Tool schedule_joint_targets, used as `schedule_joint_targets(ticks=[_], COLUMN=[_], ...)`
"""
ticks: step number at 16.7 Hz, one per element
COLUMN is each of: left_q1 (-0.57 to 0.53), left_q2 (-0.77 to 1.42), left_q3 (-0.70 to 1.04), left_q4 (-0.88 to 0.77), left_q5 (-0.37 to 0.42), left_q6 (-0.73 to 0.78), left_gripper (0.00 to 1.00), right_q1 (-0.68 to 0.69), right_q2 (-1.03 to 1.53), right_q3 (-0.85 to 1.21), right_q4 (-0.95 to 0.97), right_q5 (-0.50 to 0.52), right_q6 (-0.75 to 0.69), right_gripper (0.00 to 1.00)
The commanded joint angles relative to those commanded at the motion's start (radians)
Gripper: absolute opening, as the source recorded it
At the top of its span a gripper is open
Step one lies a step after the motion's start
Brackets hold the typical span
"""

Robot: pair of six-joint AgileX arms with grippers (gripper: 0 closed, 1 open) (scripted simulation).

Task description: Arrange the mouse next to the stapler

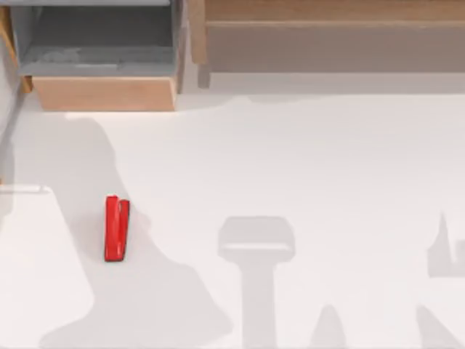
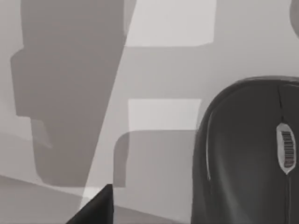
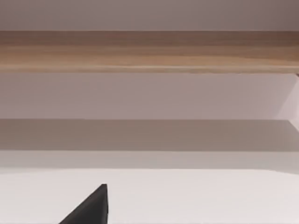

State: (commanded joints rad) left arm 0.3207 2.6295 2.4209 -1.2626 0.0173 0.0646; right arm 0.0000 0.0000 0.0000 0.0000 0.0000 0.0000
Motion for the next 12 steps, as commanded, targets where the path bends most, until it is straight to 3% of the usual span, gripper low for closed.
schedule_joint_targets(ticks=[11, 12], left_q1=[0.0, 0.0], left_q2=[0.0, 0.0], left_q3=[0.0, 0.0], left_q4=[0.0, 0.0], left_q5=[0.0, 0.0], left_q6=[0.0, 0.0], left_gripper=[0.02, 0.0], right_q1=[0.0, 0.0], right_q2=[0.0, 0.0], right_q3=[0.0, 0.0], right_q4=[0.0, 0.0], right_q5=[0.0, 0.0], right_q6=[0.0, 0.0], right_gripper=[1.0, 1.0])
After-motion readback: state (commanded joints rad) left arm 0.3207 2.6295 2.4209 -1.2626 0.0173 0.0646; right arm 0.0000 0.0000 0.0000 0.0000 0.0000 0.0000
